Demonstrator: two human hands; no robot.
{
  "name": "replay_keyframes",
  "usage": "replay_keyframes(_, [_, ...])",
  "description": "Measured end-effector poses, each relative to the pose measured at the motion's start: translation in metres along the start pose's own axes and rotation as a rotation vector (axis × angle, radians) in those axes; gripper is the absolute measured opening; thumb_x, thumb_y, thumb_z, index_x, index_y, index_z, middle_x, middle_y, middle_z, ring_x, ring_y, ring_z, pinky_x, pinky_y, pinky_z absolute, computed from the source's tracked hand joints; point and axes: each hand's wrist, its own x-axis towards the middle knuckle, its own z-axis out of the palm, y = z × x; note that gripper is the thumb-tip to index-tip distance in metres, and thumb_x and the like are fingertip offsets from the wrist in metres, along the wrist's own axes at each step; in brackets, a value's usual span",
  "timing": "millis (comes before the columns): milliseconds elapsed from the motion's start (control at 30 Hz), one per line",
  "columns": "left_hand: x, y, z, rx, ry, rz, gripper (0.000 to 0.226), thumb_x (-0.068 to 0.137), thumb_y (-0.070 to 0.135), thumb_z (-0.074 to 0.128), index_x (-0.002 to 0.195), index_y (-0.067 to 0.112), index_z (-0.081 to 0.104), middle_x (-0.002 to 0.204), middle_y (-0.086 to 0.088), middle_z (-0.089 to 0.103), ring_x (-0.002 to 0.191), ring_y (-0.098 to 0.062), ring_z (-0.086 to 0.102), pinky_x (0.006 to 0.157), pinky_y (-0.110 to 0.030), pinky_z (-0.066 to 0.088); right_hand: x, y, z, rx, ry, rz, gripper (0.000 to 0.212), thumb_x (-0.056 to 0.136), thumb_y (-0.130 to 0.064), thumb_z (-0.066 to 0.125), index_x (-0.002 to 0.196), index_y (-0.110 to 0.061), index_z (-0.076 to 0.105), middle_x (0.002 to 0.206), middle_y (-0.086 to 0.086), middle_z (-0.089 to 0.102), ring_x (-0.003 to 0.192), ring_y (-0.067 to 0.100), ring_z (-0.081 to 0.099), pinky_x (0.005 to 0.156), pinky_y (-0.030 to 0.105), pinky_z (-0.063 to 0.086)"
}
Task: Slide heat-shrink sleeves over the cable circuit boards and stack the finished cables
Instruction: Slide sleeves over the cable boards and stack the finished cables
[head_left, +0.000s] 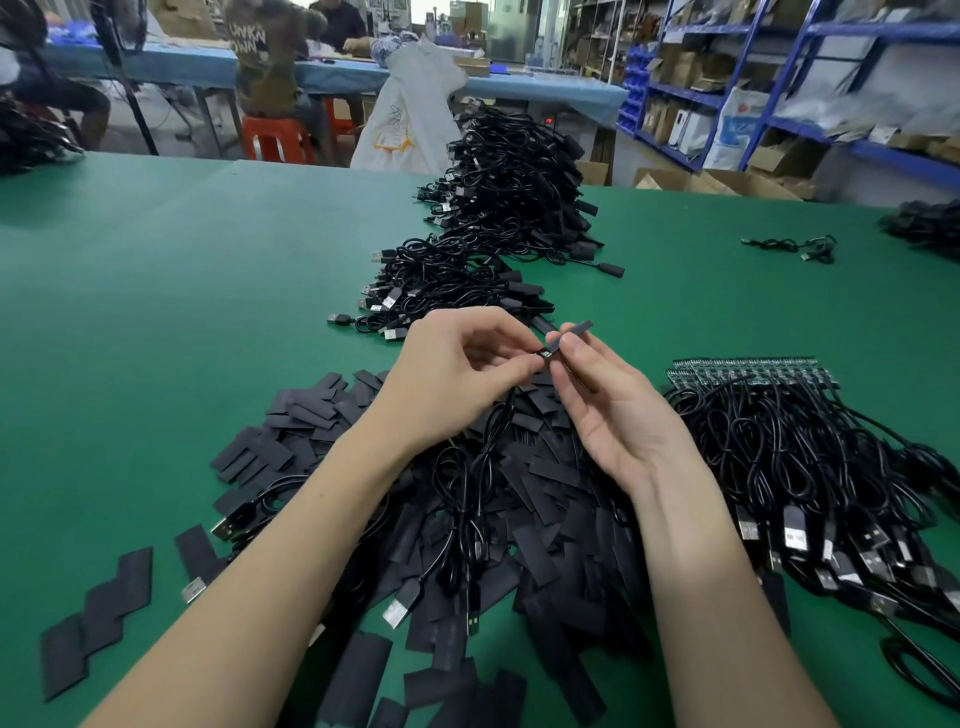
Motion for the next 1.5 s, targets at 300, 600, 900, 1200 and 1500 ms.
replay_keyframes(300, [0.0, -0.0026, -0.0012, -0.019, -0.006, -0.003, 0.004, 0.086, 0.01, 0.079, 0.09, 0.01, 0.078, 0.081, 0.001, 0.077, 0.078, -0.023, 0.074, 0.081, -0.044, 0.061, 0.0012, 0.0035, 0.0037, -0.01, 0.027, -0.032, 0.011, 0.074, -0.012, 0.078, 0.083, -0.012, 0.083, 0.092, 0.006, 0.078, 0.086, 0.01, 0.075, 0.071, 0.016, 0.057])
replay_keyframes(600, [0.0011, -0.0055, -0.0026, -0.021, -0.01, -0.011, 0.004, 0.085, 0.01, 0.08, 0.088, 0.011, 0.078, 0.081, 0.001, 0.077, 0.078, -0.022, 0.074, 0.081, -0.046, 0.06, 0.0005, 0.0029, 0.0051, -0.038, 0.027, -0.015, 0.012, 0.077, -0.012, 0.076, 0.087, -0.009, 0.082, 0.092, 0.006, 0.077, 0.084, 0.01, 0.074, 0.071, 0.016, 0.057])
replay_keyframes(900, [0.0017, -0.0056, -0.0024, -0.032, -0.01, -0.014, 0.004, 0.085, 0.009, 0.08, 0.088, 0.009, 0.078, 0.079, 0.0, 0.077, 0.076, -0.022, 0.074, 0.078, -0.039, 0.061, -0.0003, 0.0004, 0.0023, -0.057, -0.013, -0.032, 0.019, 0.079, -0.01, 0.075, 0.097, -0.01, 0.078, 0.097, 0.006, 0.076, 0.088, 0.01, 0.073, 0.073, 0.015, 0.056])
replay_keyframes(1200, [0.0025, -0.0068, -0.0057, -0.016, -0.017, -0.025, 0.003, 0.084, 0.011, 0.081, 0.087, 0.01, 0.079, 0.079, 0.0, 0.077, 0.077, -0.026, 0.073, 0.078, -0.043, 0.06, -0.001, 0.0053, 0.0061, -0.05, -0.007, -0.045, 0.012, 0.076, -0.012, 0.077, 0.087, -0.017, 0.081, 0.095, 0.005, 0.077, 0.085, 0.011, 0.073, 0.07, 0.017, 0.057])
replay_keyframes(1500, [0.001, -0.0061, -0.0062, -0.075, -0.031, -0.046, 0.005, 0.084, 0.01, 0.082, 0.086, 0.008, 0.078, 0.076, 0.002, 0.076, 0.069, -0.012, 0.071, 0.07, -0.025, 0.057, -0.0009, 0.0051, 0.0091, -0.084, -0.001, -0.04, 0.012, 0.075, -0.013, 0.076, 0.086, -0.014, 0.081, 0.093, 0.006, 0.077, 0.084, 0.012, 0.074, 0.071, 0.018, 0.058])
